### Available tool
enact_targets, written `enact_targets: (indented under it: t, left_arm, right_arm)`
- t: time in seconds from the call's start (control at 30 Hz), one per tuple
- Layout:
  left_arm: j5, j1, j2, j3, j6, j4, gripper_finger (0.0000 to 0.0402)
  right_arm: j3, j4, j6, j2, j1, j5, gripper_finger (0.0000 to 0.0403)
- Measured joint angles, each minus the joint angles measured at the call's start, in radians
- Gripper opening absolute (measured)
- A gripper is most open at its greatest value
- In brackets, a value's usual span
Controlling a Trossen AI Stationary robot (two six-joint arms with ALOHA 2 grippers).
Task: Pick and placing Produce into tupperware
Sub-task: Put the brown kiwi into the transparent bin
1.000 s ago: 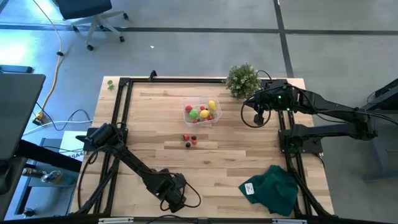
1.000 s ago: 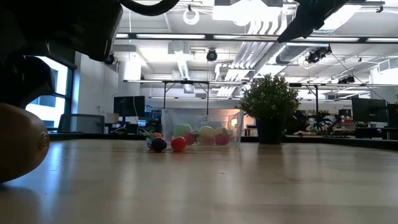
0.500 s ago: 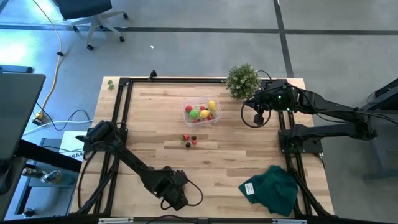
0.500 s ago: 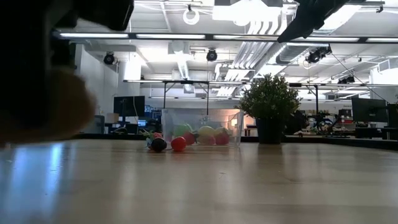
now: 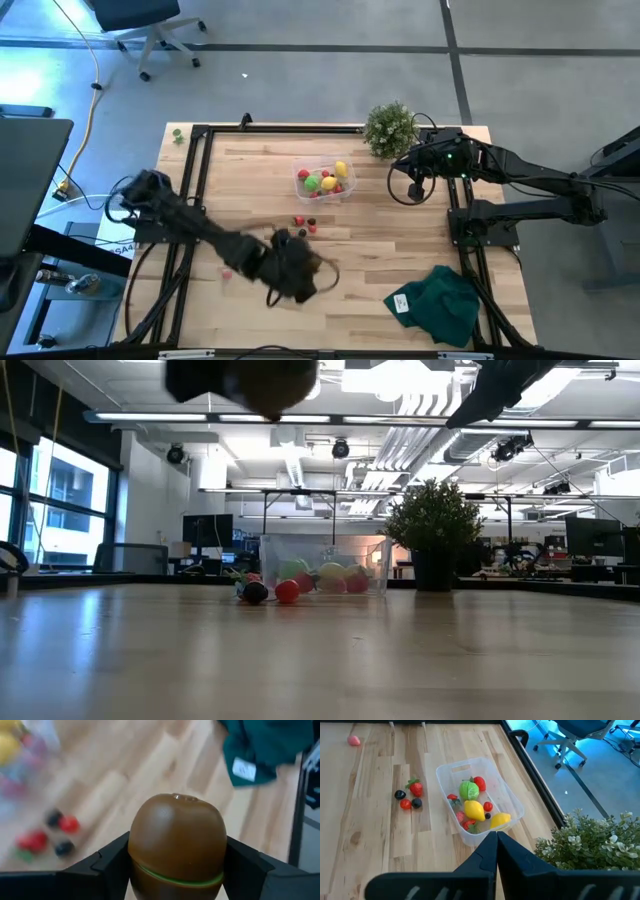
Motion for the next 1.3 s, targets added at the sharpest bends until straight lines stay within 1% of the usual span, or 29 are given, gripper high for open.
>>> enact_targets:
  t: [0.13, 0.23, 0.3, 0.4, 0.5, 0.73, 0.9, 1.03, 1.17, 1.3]
  left_arm:
    - [0.045, 0.122, -0.063, 0.001, 0.182, 0.028, 0.0254]
    - [0.117, 0.23, -0.09, 0.001, 0.319, 0.038, 0.0256]
    - [0.18, 0.312, -0.102, 0.001, 0.401, 0.045, 0.0249]
    - [0.291, 0.436, -0.105, 0.001, 0.525, 0.072, 0.0237]
    - [0.391, 0.556, -0.105, 0.0, 0.641, 0.091, 0.0235]
    - [0.519, 0.774, -0.089, 0.0, 0.854, 0.058, 0.0249]
    - [0.566, 0.869, -0.045, -0.001, 0.942, 0.046, 0.0239]
    - [0.584, 0.916, 0.001, 0.0, 1.001, 0.054, 0.0246]
    - [0.619, 0.944, 0.056, 0.0, 1.025, 0.055, 0.025]
    - [0.625, 0.944, 0.105, 0.0, 1.036, 0.065, 0.0244]
  right_arm:
    - [0.0, 0.0, 0.0, 0.0, 0.0, 0.0, 0.0]
    - [0.0, 0.0, 0.0, 0.0, 0.0, 0.0, 0.0]
    - [0.0, 0.0, 0.0, 0.0, 0.0, 0.0, 0.0]
    - [0.0, 0.0, 0.0, 0.0, 0.0, 0.0, 0.0]
    - [0.0, 0.0, 0.0, 0.0, 0.0, 0.0, 0.0]
    - [0.0, 0.0, 0.0, 0.0, 0.0, 0.0, 0.0]
    - [0.0, 0.0, 0.0, 0.0, 0.0, 0.0, 0.0]
    - [0.0, 0.0, 0.0, 0.0, 0.0, 0.0, 0.0]
    - [0.0, 0.0, 0.0, 0.0, 0.0, 0.0, 0.0]
    - [0.0, 0.0, 0.0, 0.0, 0.0, 0.0, 0.0]
